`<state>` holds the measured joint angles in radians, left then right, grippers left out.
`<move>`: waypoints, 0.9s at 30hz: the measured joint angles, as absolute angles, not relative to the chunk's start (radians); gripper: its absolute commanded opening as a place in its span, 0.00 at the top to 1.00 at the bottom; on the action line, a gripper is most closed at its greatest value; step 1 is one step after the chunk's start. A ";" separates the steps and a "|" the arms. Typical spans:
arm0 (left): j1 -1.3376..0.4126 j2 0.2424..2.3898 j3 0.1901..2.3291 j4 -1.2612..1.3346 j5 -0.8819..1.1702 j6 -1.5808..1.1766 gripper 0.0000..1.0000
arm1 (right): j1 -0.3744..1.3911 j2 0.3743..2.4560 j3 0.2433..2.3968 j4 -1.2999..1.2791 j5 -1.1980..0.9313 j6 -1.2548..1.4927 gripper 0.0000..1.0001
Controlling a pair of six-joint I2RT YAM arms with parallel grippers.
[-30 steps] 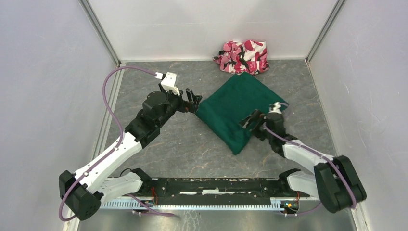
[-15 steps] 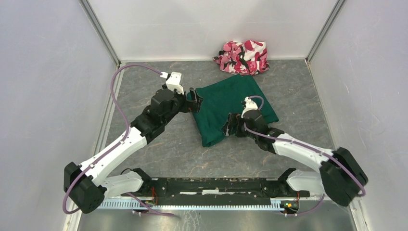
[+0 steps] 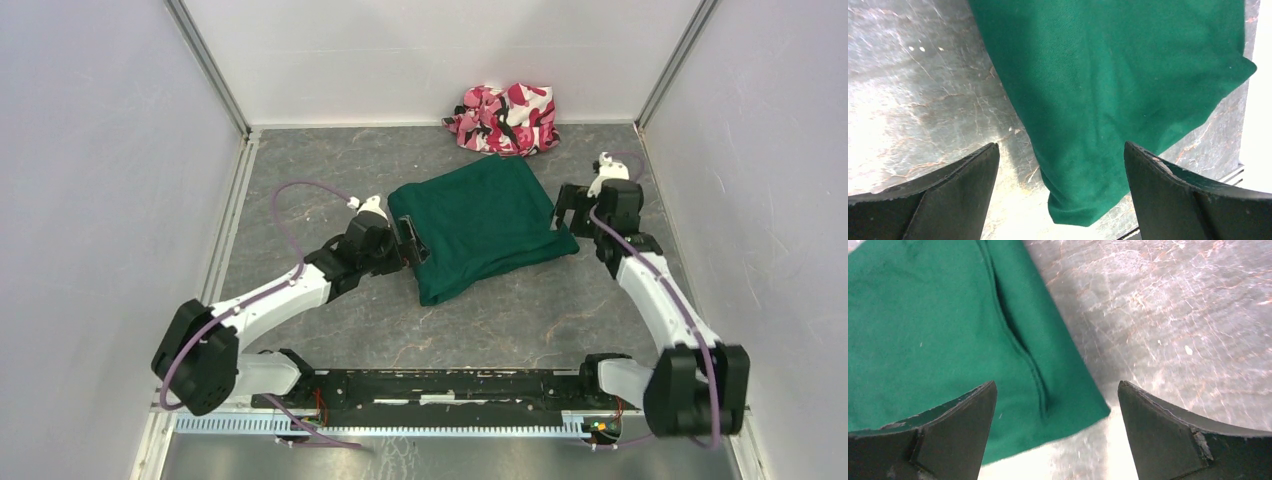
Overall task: Open and lay out the surgical kit
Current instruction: Move the surgical kit at the center of the board.
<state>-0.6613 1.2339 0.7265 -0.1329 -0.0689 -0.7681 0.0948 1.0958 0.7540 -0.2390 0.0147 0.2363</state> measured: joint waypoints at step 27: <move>-0.355 1.727 0.906 0.084 0.275 -0.903 0.53 | -0.054 1.583 0.648 0.350 -0.448 0.419 0.45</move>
